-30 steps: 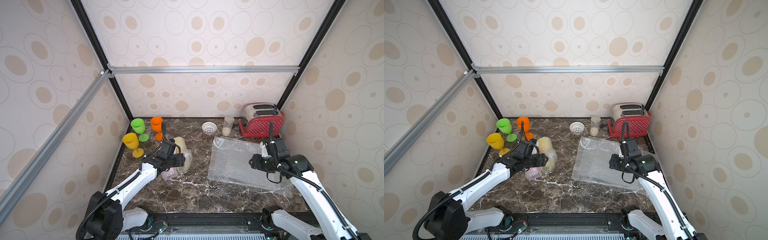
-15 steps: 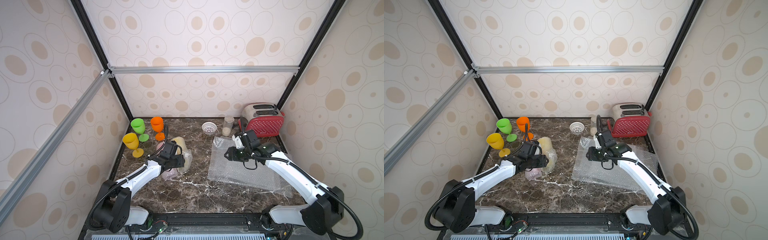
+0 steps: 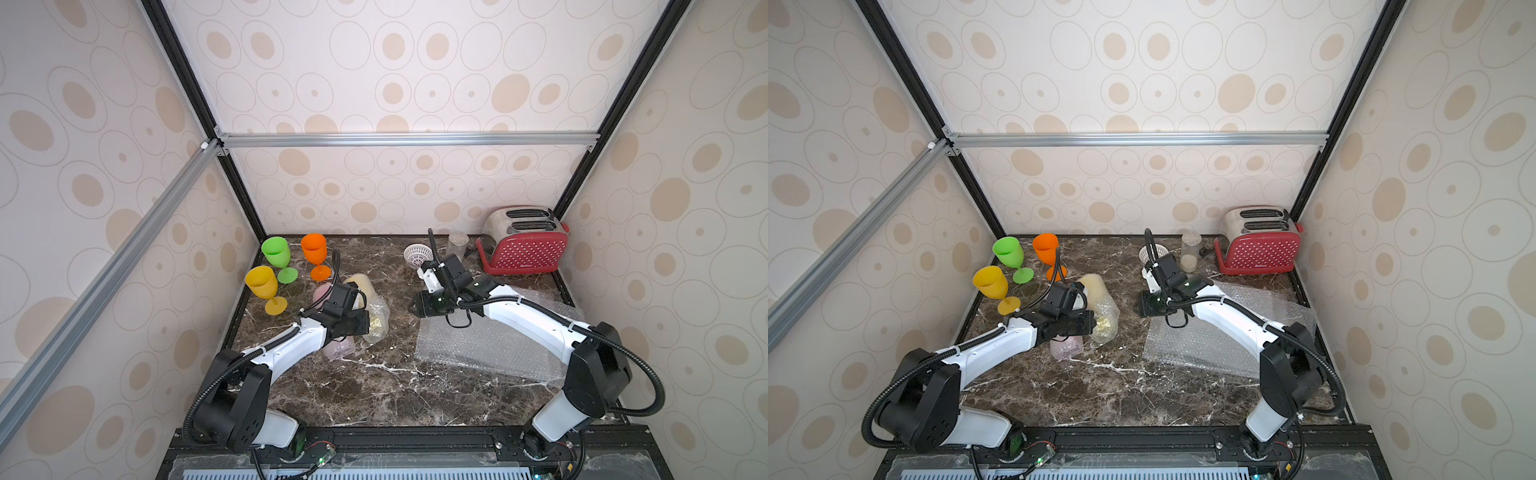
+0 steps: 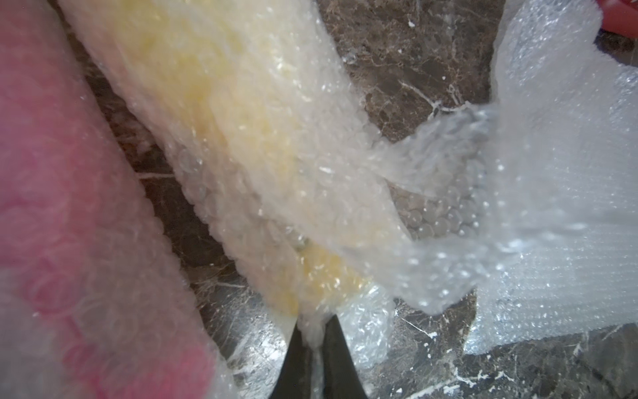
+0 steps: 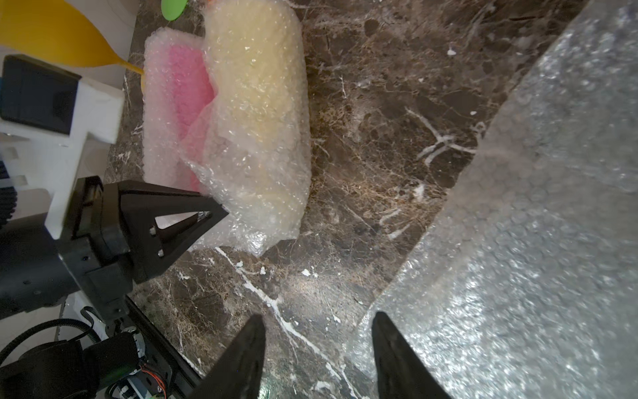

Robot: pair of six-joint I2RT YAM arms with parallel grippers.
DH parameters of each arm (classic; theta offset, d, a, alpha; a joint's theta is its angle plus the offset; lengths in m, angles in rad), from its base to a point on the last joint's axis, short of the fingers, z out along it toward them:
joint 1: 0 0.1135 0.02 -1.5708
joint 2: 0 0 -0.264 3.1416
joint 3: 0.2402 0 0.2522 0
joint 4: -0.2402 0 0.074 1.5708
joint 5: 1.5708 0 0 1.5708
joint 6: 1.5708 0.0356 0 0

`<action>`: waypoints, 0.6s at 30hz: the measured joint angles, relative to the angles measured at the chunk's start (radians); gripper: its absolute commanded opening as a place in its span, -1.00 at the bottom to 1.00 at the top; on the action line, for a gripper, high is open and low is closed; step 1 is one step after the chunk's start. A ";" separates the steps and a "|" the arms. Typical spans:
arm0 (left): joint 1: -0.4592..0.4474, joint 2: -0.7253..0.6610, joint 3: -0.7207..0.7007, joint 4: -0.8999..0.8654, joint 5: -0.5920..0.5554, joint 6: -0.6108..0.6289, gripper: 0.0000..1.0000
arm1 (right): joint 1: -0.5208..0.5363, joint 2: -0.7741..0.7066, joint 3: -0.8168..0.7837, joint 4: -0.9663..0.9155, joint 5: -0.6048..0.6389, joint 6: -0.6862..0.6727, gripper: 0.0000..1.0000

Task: Unpack wine glasses from bubble wrap
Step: Unwrap the bubble wrap at the center of the board.

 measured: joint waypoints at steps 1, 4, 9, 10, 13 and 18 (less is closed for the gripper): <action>0.000 -0.007 -0.001 0.000 0.006 0.003 -0.88 | 0.008 0.007 0.001 0.003 0.000 -0.003 0.05; -0.004 -0.050 -0.013 -0.002 0.026 0.010 -0.90 | 0.023 0.014 0.001 0.005 0.000 -0.010 0.06; -0.047 -0.120 -0.037 -0.016 0.043 0.026 -0.91 | 0.046 0.014 0.000 0.024 0.000 -0.019 0.07; -0.061 -0.131 -0.045 -0.021 0.043 0.028 -0.90 | 0.052 0.013 0.000 0.030 0.001 -0.019 0.07; -0.103 -0.166 -0.078 -0.037 0.041 0.029 -0.89 | 0.069 0.010 -0.013 0.050 0.002 -0.020 0.09; -0.163 -0.228 -0.127 -0.045 0.035 0.029 -0.85 | 0.103 -0.018 -0.060 0.065 0.013 -0.018 0.12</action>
